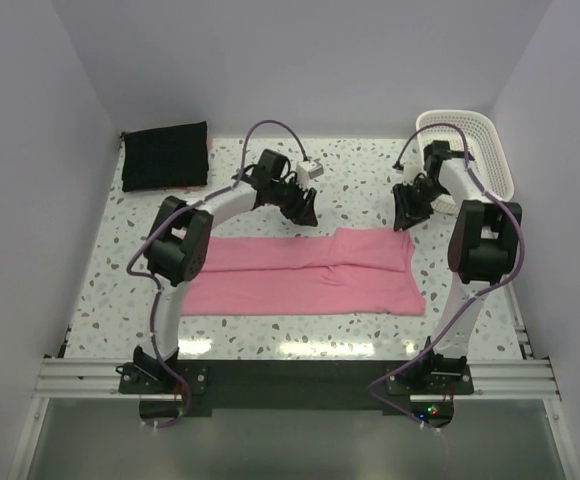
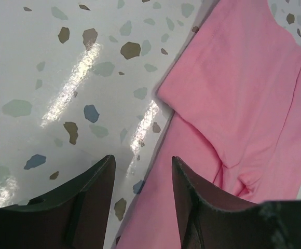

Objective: Fold and stack the t-shirts
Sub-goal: Fold the tshirt

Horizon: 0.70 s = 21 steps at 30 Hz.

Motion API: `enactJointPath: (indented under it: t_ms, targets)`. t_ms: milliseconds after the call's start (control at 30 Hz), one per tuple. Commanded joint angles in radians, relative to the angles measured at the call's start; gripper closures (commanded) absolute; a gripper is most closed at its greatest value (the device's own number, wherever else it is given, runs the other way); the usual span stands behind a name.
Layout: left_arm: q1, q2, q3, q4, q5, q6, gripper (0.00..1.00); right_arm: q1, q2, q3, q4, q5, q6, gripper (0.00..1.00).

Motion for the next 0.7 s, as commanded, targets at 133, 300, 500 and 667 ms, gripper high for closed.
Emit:
enactJointPath:
  t_ms: [133,300,500,667]
  targets:
    - [-0.071,0.077,0.071,0.158,-0.038,-0.254,0.48,-0.002,0.028,0.030,0.016,0.024,0.020,0.66]
    - [-0.110,0.108,0.062,0.194,-0.095,-0.265,0.48,-0.002,0.029,0.019,0.019,0.038,0.006,0.64]
    - [-0.129,0.152,0.088,0.194,-0.143,-0.280,0.47,-0.006,0.031,0.031,0.012,0.073,-0.009,0.62]
    - [-0.134,0.195,0.123,0.194,-0.143,-0.317,0.46,-0.010,0.042,0.048,-0.007,0.056,-0.027,0.62]
